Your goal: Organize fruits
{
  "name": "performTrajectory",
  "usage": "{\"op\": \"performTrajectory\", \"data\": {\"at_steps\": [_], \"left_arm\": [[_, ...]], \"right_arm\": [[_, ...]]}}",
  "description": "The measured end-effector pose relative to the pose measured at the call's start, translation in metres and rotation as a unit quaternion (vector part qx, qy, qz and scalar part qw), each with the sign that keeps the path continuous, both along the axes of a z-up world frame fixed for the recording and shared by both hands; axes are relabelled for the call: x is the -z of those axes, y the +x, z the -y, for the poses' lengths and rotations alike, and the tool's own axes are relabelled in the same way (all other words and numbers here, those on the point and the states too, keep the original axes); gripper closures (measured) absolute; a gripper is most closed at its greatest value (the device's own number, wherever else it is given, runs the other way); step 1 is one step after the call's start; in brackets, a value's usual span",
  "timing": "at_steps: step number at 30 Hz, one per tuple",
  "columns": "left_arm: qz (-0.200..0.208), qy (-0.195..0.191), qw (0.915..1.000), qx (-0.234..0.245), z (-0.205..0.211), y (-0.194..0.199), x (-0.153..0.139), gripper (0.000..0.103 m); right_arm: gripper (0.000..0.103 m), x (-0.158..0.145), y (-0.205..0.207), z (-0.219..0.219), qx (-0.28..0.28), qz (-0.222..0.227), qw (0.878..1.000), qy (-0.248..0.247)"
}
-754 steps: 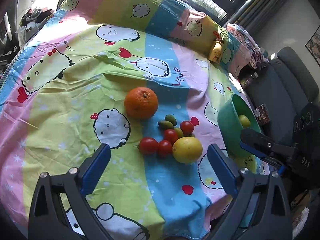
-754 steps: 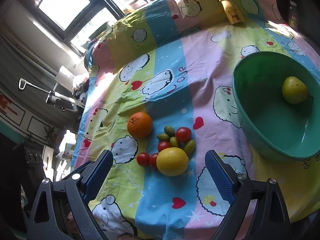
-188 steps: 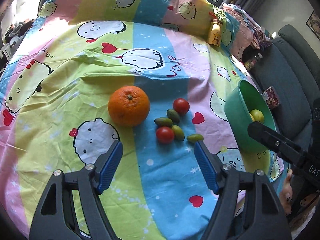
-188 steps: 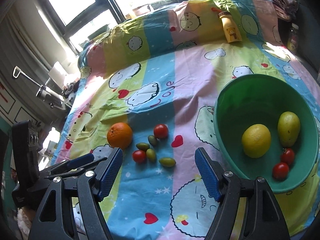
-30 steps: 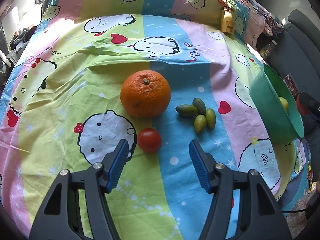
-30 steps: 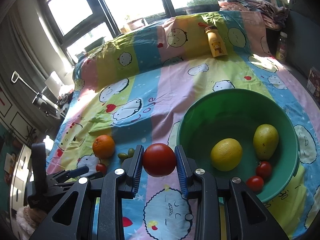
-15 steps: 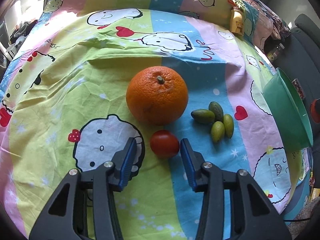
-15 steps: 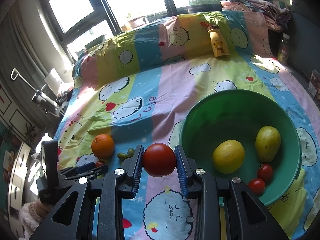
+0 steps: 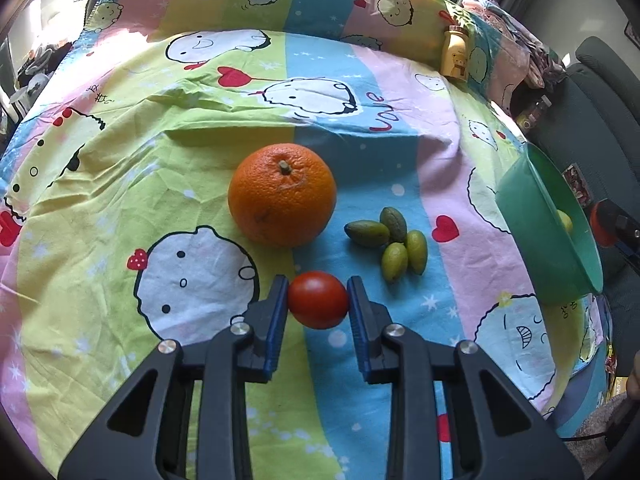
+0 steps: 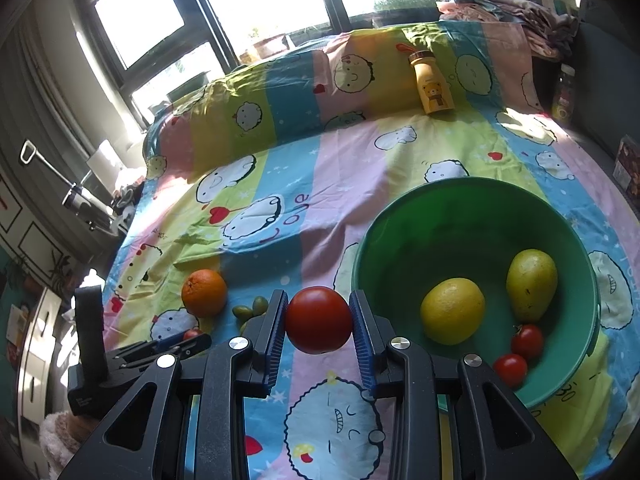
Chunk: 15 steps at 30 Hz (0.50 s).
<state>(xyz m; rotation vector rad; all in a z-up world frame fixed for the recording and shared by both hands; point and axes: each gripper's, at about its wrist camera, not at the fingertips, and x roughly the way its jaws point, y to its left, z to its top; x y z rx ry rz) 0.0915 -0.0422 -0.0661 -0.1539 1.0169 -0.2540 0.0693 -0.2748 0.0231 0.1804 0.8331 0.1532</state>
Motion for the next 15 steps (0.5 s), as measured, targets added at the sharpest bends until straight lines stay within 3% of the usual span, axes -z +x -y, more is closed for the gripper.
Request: {"op": "performTrajectory", "data": {"at_steps": [15], "left_arm": [[0.08, -0.03, 0.9931, 0.08, 0.088, -0.007, -0.087, 0.074]], "right_arm": [[0.07, -0.021, -0.012, 0.033, 0.037, 0.025, 0.999, 0.014]]}}
